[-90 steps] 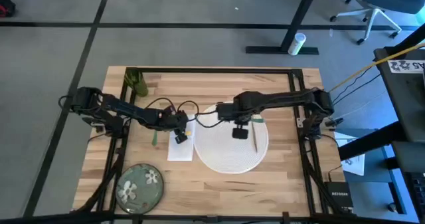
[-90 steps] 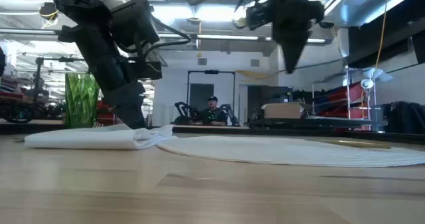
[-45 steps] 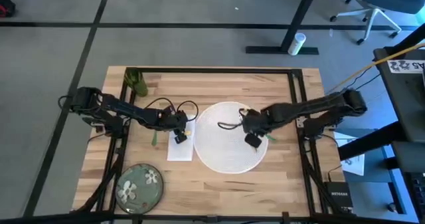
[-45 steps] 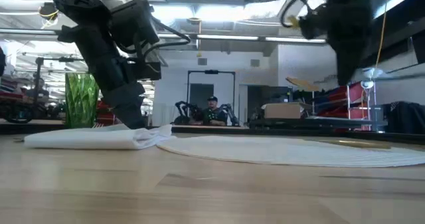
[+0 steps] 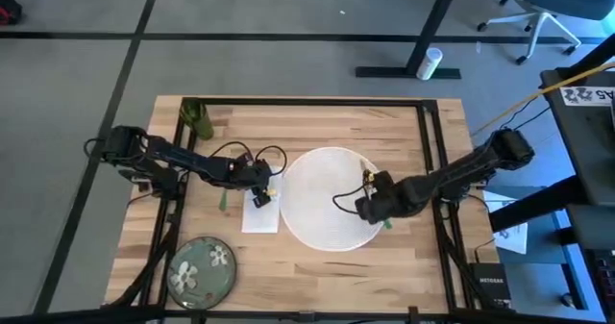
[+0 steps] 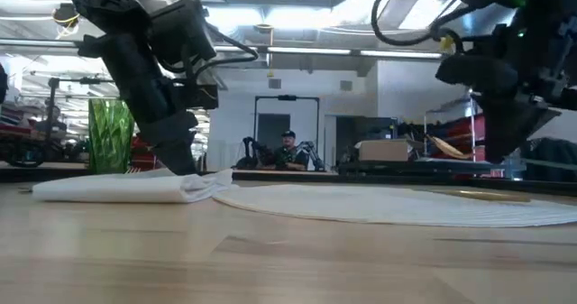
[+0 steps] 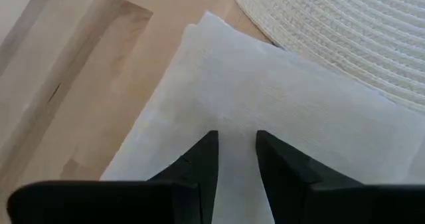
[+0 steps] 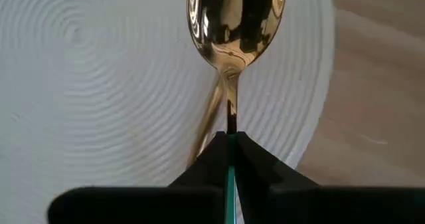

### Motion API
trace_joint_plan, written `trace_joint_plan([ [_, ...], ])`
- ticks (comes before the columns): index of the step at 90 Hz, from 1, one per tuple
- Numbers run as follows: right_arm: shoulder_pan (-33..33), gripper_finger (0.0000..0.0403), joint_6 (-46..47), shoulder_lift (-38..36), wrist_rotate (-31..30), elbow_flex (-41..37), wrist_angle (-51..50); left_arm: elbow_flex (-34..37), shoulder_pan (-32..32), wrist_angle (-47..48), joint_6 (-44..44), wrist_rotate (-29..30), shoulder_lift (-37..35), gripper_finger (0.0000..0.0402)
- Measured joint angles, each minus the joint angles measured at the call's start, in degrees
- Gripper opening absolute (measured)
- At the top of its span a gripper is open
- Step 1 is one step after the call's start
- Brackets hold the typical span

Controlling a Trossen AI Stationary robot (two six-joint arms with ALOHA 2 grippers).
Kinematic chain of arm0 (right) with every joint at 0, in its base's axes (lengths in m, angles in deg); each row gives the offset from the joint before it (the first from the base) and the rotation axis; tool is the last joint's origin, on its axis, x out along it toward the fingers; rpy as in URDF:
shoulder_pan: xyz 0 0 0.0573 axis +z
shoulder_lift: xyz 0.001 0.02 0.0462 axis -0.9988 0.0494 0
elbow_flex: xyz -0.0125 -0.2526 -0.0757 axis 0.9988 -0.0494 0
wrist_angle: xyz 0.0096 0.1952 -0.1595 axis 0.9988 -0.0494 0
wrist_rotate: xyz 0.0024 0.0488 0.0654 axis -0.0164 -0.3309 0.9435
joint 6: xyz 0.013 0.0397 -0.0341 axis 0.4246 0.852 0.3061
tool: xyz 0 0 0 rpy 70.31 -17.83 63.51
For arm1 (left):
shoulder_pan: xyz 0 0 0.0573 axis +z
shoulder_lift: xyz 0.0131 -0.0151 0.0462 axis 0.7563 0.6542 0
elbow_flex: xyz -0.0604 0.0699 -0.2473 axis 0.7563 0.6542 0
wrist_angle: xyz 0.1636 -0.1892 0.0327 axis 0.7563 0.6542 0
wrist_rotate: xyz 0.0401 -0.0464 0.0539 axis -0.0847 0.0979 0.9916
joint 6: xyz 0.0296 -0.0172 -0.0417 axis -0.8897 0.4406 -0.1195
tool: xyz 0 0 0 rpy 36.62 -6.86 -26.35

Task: Set table place
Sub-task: Put the green spoon on the white table mat to right of the gold table knife

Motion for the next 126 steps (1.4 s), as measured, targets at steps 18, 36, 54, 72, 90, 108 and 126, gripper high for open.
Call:
trace_joint_plan([
  [18, -2.99, 0.0000, 1.26, 0.00, -1.70, -0.08, -3.46, 0.02, 0.00, -0.11, 0.61, -0.01, 0.00, 0.0088],
  [36, -8.41, 0.0000, -2.75, 0.08, -3.57, -0.28, -4.08, 0.02, -0.02, -0.13, 1.12, 0.00, 0.00, 0.0088],
  [54, -11.22, 0.0000, -4.88, 0.09, -4.53, -3.34, 1.65, 0.02, 0.00, -0.15, 2.33, -0.02, 0.00, 0.0088],
  [72, -11.06, 0.0000, -2.38, 0.11, -3.79, -8.54, 10.65, 0.02, -0.02, -0.15, 2.56, -0.02, 0.00, 0.0088],
  [90, -11.04, 0.0000, -1.96, 0.11, -3.37, -9.18, 11.94, 0.02, 0.00, -0.15, 2.58, -0.02, 0.00, 0.0088],
  [108, -11.04, 0.0000, -1.78, 0.11, -0.87, -9.13, 12.02, 0.02, -0.01, -0.15, 2.58, -0.02, 0.02, 0.0088],
  [126, -11.02, 0.0000, -1.19, 0.11, 1.28, -7.60, 9.15, 0.02, -0.04, -0.13, 2.58, -0.02, 0.02, 0.0088],
])
